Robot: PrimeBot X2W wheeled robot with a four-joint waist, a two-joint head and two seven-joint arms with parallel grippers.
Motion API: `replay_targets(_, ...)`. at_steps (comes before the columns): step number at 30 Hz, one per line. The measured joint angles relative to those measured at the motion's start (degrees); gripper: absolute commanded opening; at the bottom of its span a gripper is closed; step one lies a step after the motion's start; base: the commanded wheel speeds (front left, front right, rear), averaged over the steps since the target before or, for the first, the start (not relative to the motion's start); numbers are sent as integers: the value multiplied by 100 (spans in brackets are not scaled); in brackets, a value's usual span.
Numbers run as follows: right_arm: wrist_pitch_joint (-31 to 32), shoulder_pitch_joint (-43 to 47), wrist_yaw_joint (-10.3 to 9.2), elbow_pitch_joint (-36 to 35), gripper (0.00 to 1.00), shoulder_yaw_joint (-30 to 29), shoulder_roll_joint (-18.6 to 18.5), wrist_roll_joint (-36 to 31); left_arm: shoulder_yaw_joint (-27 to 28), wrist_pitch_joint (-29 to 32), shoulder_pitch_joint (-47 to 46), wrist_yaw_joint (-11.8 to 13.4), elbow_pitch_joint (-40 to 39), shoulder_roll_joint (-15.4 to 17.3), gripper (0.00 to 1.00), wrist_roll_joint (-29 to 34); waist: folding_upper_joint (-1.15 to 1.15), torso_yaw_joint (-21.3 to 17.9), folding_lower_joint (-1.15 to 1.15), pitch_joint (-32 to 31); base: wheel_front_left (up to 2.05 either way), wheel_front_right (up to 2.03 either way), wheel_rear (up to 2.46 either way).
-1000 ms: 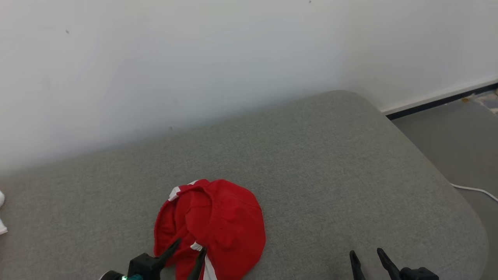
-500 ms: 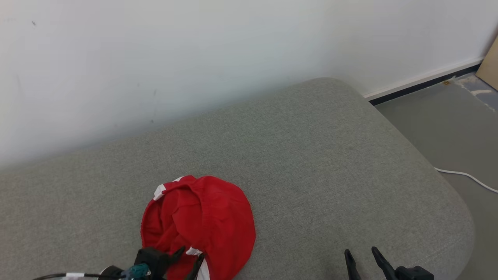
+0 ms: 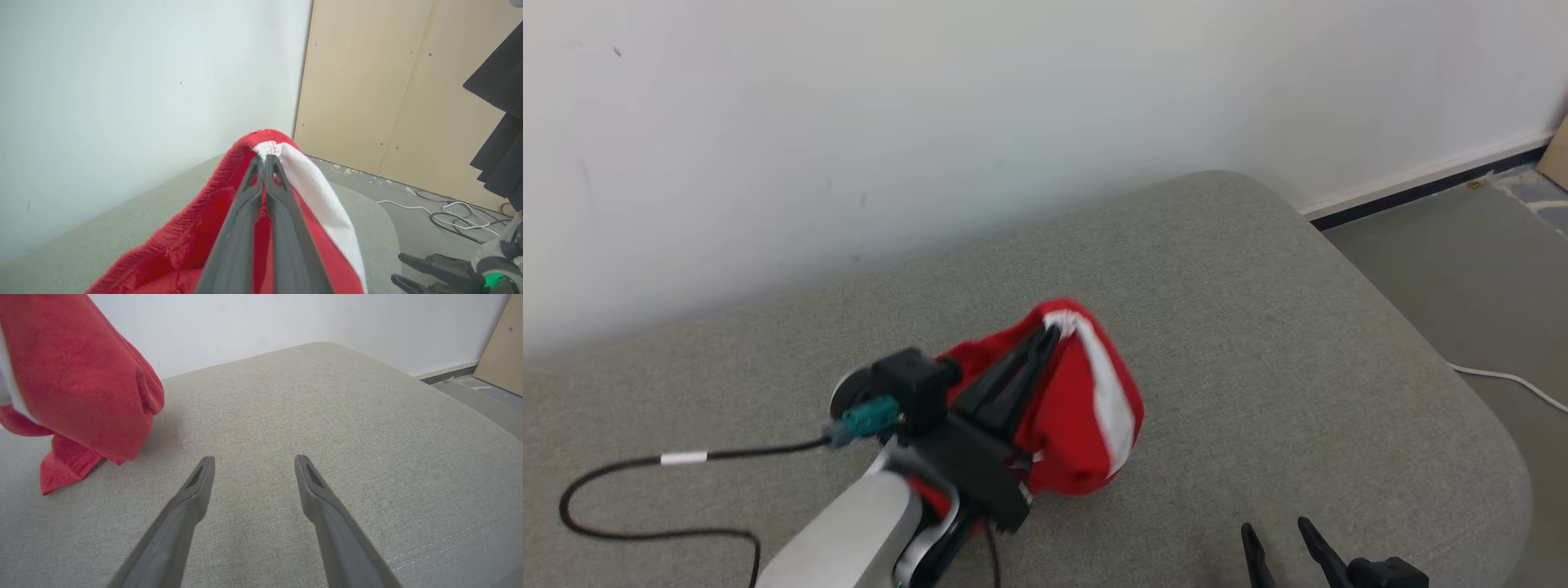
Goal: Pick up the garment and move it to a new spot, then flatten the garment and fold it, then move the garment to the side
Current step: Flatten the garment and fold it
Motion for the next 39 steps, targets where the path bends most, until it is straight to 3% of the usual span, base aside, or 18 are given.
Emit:
replay_targets(6, 32, -22, 0, 21, 100, 113, 1, -1, 411, -220, -1134, 252, -110, -903, 0, -145, 0, -5, 0, -79, 0, 0, 0)
replay_targets(10, 25, -31, 0, 24, 100, 92, 1, -1, 724, -157, -1279, 604, -130, -1088, 0, -669, 0, -19, 0, -110, 0, 0, 0)
replay_targets(14, 0, 35, 0, 18, 100, 13, 0, 2, 677, 192, -985, 1085, 147, -931, 0, -593, 0, 95, -1, -98, 0, 0, 0)
replay_targets(20, -3, 43, 0, -19, 100, -4, 3, 16, 799, 764, 548, 1372, 541, -454, 0, -1193, 0, 395, 0, -53, 0, 0, 0)
replay_targets(26, 31, 51, 0, -73, 100, 10, 2, 15, 1028, 1037, 1637, 1400, 591, -142, 0, -1773, 0, 760, 0, -27, 0, 0, 0)
replay_targets(31, 208, 5, 0, -188, 100, 65, -1, 15, 1096, 861, 1904, 1311, 523, -151, 0, -1906, 0, 1020, 0, -7, 0, 0, 0)
replay_targets(39, 1847, -452, 0, -386, 100, -475, -13, -78, 1055, 624, 1981, 1192, 377, -261, 0, -1919, 0, 1167, 0, 104, 0, 0, 0)
